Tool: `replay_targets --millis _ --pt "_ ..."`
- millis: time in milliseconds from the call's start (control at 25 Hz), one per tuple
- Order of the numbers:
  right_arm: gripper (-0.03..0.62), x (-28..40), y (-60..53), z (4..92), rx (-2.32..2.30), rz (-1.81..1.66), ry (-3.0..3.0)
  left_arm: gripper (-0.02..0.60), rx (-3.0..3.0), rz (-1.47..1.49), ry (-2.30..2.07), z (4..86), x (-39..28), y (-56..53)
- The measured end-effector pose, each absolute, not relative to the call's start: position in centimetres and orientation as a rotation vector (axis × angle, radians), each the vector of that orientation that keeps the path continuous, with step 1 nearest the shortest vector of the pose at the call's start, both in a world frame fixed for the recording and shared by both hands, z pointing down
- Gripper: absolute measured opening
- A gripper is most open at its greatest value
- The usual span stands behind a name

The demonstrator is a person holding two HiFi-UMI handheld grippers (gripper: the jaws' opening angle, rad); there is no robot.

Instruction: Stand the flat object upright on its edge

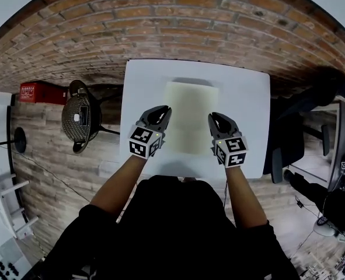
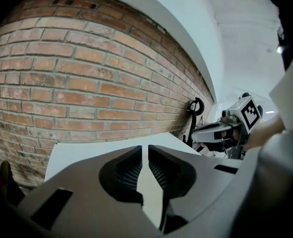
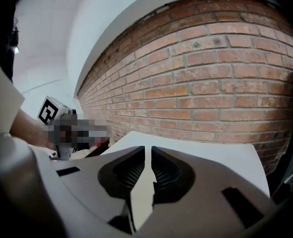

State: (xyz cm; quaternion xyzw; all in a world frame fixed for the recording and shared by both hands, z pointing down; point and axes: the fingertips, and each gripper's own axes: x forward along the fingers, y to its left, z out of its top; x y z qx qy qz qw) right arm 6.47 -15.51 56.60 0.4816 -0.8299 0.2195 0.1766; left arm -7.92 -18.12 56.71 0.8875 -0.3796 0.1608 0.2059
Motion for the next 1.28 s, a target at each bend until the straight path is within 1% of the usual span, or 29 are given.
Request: replay_targets --millis 240,480,720,880,1040,1280 --pt "0.094 8.7 -18.3 60.9 1.434 0.722 -2.234 0.116 2.346 0.542 -1.092 61.3 -8.8 -21.3" --pt "0.138 9.8 -20.1 64.3 1.468 0.821 -2.141 0.178 2.219 0.598 -1.086 65.5 -9.6 -23.6" --pt "0.189 10.4 -21.4 66.5 1.506 0.905 -2.075 0.198 2.170 0.622 -1.086 67.1 -9.5 -24.6" --pt "0.238 10.8 -21.9 68.0 1.515 0.979 -2.026 0.227 2.126 0.630 -1.093 68.0 -9.6 -24.9" --pt "0.308 10.9 -22.3 69.4 1.510 1.061 -1.977 0.261 2.085 0.628 -1.069 69.1 -9.2 -25.1" --pt "0.379 10.7 -23.2 71.1 1.485 1.148 -1.943 0.281 2.030 0.664 -1.052 70.3 -8.9 -25.6"
